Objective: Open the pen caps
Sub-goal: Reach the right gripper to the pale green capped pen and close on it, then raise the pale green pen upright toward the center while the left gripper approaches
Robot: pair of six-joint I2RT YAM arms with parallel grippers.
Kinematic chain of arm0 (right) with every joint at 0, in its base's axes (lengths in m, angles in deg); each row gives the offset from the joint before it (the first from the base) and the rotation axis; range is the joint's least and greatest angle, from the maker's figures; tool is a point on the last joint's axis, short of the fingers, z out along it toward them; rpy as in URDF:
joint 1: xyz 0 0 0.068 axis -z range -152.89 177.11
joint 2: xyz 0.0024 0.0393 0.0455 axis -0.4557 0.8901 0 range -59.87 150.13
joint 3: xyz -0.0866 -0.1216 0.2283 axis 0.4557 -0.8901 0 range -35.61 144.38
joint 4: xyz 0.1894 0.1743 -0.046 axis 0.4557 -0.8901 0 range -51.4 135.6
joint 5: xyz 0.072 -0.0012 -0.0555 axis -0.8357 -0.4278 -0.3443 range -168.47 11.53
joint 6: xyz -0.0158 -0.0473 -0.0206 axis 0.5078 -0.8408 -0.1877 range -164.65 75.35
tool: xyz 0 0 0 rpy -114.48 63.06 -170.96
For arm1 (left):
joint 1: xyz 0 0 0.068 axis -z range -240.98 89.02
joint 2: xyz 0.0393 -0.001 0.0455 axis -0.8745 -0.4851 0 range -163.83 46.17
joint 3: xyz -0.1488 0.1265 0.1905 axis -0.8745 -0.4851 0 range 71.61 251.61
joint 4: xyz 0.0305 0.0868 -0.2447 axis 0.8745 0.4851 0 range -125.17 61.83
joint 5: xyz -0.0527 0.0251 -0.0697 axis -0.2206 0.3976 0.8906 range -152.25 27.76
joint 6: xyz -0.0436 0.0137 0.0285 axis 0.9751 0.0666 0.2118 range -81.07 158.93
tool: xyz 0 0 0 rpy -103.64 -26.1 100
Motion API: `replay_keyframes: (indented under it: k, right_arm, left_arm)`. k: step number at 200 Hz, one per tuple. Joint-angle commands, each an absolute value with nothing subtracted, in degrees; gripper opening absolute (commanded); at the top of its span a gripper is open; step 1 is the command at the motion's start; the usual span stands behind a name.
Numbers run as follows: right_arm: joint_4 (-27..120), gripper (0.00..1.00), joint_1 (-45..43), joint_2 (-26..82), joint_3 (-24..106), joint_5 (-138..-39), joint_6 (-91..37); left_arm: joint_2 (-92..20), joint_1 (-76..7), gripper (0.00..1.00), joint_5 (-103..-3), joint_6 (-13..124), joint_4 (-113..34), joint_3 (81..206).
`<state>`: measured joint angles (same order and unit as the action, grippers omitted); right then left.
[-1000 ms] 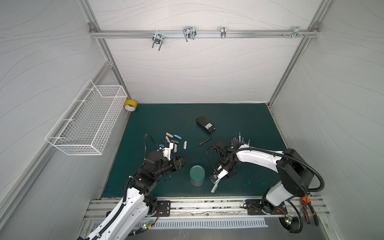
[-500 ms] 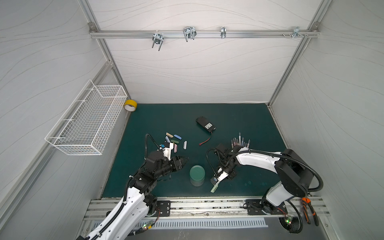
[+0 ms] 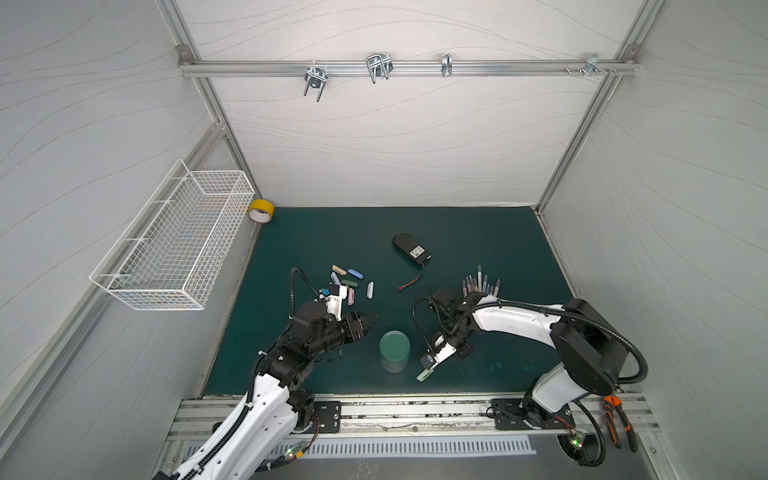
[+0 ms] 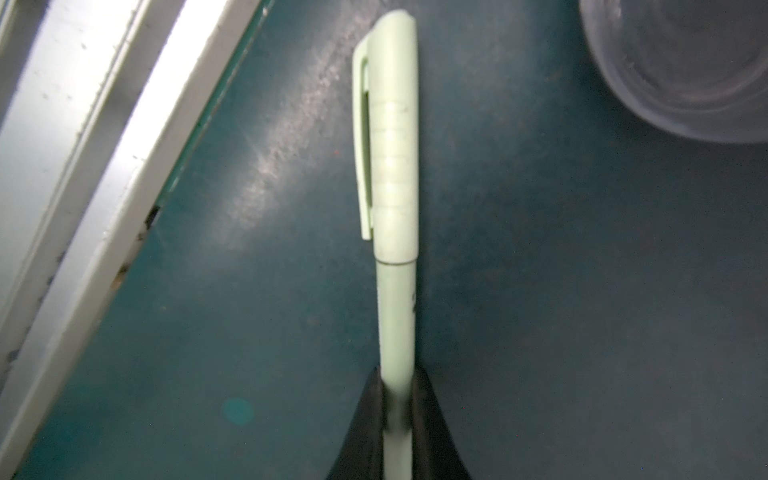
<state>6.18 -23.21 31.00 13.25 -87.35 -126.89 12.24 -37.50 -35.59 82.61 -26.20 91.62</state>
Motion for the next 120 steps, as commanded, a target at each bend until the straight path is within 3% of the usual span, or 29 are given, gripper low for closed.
replay_keyframes:
  k: [1, 52, 79, 98, 120]
  right_arm:
    - [3.7, 0.01, -22.7, 28.1, 14.0, -87.9, -127.1]
    - [2.6, 0.03, -19.8, 15.6, 13.5, -92.3, -125.7]
    - [6.2, 0.04, -14.3, 6.4, 13.4, -100.0, -121.1]
    - [13.8, 0.09, -10.4, 2.4, 13.1, -104.0, -110.1]
    - [17.3, 0.07, -8.0, 4.3, 17.9, -103.5, -92.5]
  left_arm:
    - [12.4, -37.2, 0.55, -35.8, 82.8, -28.7, 91.6]
    - [12.0, -37.2, 0.55, -35.9, 82.8, -28.8, 91.7]
    - [11.7, -37.2, 0.55, -36.4, 82.7, -28.7, 91.9]
    - [11.3, -37.2, 0.55, -36.9, 82.6, -28.7, 92.2]
    - [10.5, -37.2, 0.55, -37.5, 82.1, -27.9, 93.6]
